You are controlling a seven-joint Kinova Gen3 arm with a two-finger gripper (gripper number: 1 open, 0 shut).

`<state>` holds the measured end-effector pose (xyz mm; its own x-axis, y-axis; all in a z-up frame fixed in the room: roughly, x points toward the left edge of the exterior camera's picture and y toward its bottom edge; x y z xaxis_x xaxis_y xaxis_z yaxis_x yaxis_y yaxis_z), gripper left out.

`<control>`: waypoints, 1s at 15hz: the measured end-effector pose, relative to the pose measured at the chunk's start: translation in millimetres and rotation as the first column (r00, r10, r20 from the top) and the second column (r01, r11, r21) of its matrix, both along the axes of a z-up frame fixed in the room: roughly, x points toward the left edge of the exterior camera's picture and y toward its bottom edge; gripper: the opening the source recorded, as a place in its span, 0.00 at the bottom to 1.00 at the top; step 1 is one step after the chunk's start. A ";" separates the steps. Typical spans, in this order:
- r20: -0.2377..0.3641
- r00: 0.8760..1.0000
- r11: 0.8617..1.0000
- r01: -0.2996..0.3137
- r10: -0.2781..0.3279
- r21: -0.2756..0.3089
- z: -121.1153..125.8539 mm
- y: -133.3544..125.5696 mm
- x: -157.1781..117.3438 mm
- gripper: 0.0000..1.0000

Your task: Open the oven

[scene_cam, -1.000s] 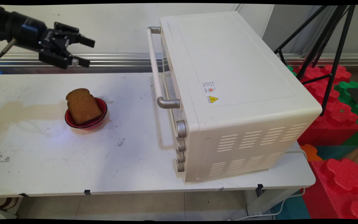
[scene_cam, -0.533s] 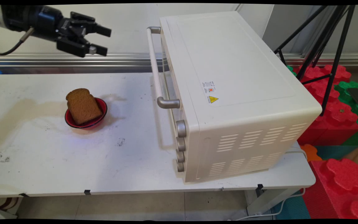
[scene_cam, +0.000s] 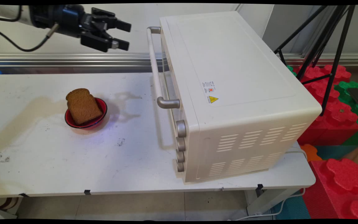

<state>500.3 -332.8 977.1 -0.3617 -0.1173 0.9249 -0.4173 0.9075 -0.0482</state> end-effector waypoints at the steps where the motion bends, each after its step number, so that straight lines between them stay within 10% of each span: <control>1: 0.000 1.000 1.000 0.004 -0.004 -0.003 -1.4 -3.9 -6.1 1.00; 15: 0.016 1.000 1.000 0.020 -0.020 -0.003 -21.8 -29.8 -55.7 1.00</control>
